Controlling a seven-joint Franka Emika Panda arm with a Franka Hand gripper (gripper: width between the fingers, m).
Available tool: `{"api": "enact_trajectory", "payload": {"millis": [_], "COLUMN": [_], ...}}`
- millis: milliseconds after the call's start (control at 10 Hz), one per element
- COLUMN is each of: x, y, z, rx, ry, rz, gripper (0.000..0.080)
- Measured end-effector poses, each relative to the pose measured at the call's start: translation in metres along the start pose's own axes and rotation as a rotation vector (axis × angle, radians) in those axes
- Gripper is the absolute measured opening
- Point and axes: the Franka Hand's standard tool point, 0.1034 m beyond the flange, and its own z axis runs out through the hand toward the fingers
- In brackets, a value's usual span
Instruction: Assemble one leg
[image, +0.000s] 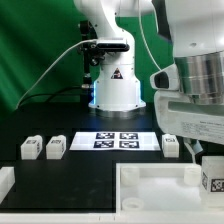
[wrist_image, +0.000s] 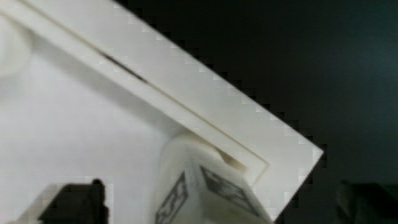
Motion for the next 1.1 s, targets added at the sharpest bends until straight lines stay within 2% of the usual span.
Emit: {"api": "enact_trajectory", "payload": {"millis": [100,200,300,400,600,700,800,1000,1100], "x": [0.0,0.002,0.018,0.023,0.022,0.021,0.02,0.022,0.024], "y": [0.0,0.002,0.0,-0.004,-0.004,-0.004,-0.005,-0.003,-0.002], "z": [0.0,0.0,-0.003,-0.003,-0.002,-0.002,-0.001,-0.003,-0.002], "rx": [-0.001,-0.023,-0.1,-0.11,-0.106,-0.103,-0.095,-0.097,-0.085], "ry": [0.001,-0.002,0.015,0.022,0.021,0.021,0.024,0.022,0.017], "rz": [-0.131,-0.271,-0.54,-0.676,-0.639,-0.615,-0.461,-0.208,-0.001], "gripper": [0.0647,0.0649,0.0649,0.0649,0.0639,0.0478,0.03,0.0297,0.0297]}}
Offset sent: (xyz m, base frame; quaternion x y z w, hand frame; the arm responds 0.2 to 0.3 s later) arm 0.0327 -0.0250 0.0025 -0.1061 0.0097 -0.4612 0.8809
